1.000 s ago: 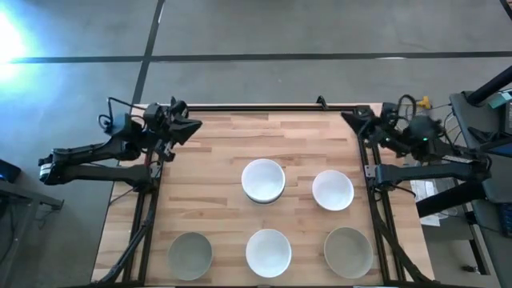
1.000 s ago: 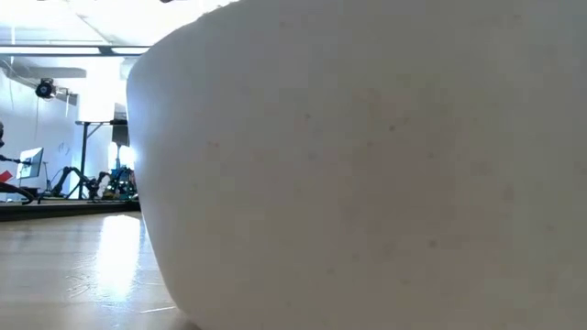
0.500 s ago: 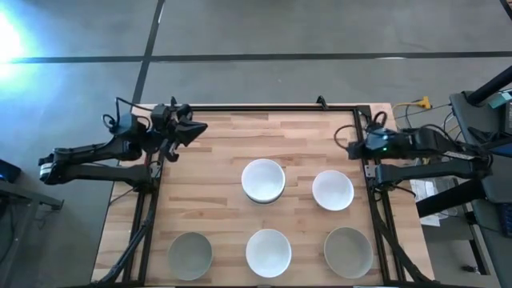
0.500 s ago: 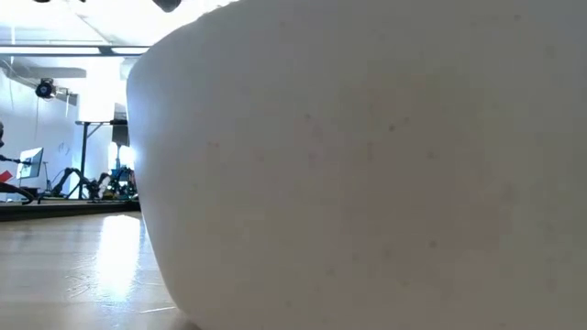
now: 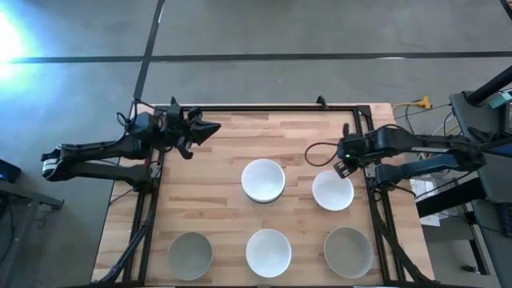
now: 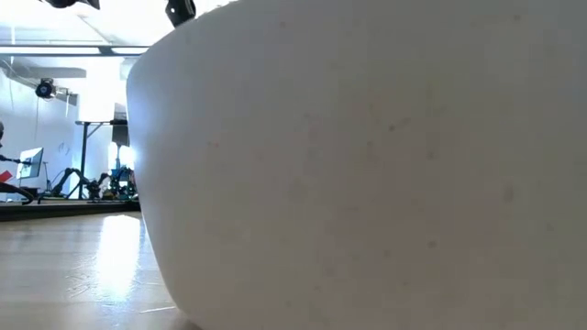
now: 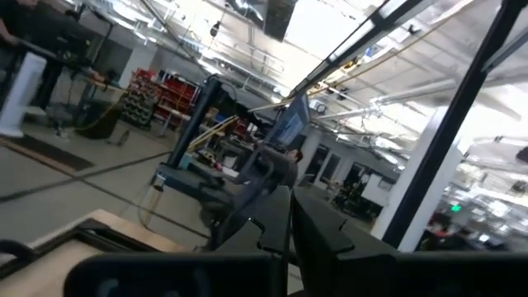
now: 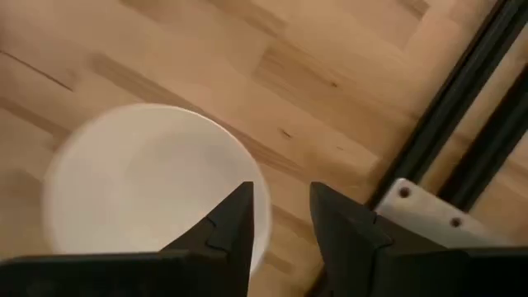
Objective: Nest bowls inside each other
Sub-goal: Stack the white bowl on the other white bowl
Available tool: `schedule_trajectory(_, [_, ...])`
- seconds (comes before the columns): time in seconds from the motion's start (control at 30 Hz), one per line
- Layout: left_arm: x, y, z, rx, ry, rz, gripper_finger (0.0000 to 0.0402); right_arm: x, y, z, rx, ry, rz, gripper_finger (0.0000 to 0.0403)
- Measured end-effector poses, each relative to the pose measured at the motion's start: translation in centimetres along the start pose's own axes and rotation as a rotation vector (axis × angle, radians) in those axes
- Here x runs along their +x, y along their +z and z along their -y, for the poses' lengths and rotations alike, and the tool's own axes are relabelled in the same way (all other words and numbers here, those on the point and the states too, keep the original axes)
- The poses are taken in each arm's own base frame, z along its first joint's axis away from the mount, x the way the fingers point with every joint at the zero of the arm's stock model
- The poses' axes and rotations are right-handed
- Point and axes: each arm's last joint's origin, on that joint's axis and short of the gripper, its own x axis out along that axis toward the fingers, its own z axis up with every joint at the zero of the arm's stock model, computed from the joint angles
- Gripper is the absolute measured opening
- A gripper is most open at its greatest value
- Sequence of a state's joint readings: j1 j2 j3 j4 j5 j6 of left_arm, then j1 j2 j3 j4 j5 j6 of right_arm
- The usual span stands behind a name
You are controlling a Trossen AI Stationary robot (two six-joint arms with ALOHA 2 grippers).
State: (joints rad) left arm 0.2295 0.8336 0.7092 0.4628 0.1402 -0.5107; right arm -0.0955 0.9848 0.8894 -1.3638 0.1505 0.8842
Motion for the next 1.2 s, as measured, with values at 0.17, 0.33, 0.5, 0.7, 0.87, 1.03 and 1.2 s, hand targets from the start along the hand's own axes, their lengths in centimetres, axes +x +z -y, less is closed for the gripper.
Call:
schedule_trajectory(0.17, [0.1, 0.1, 0.0, -0.034, -0.001, 0.0, 0.0, 2.6, 0.7, -1.2, -0.138, -0.02, -0.109, 0.0133])
schedule_trajectory(0.33, [-0.2, 0.4, 0.2, -0.033, -0.009, 0.013, 0.0, 5.0, 1.3, -1.7, -0.226, -0.024, -0.183, 0.0154])
schedule_trajectory(0.5, [-0.6, 0.9, 0.6, -0.032, -0.023, 0.035, 0.0, 6.4, 2.1, -2.2, -0.297, 0.008, -0.216, 0.0171])
schedule_trajectory(0.7, [-1.0, 1.2, 0.8, -0.029, -0.032, 0.048, 0.0, 8.2, 3.0, -3.1, -0.395, 0.012, -0.232, 0.0167])
schedule_trajectory(0.87, [-1.1, 1.5, 1.0, -0.03, -0.039, 0.059, 0.0, 9.9, 3.4, -4.1, -0.45, 0.061, -0.303, 0.0139])
schedule_trajectory(1.03, [-1.3, 1.6, 1.1, -0.063, -0.044, 0.064, 0.0, 10.7, 3.4, -4.7, -0.441, 0.121, -0.374, 0.0063])
schedule_trajectory(1.2, [-1.4, 1.6, 1.2, -0.076, -0.047, 0.065, 0.0, 9.3, 3.7, -4.7, -0.444, 0.158, -0.317, 0.0014])
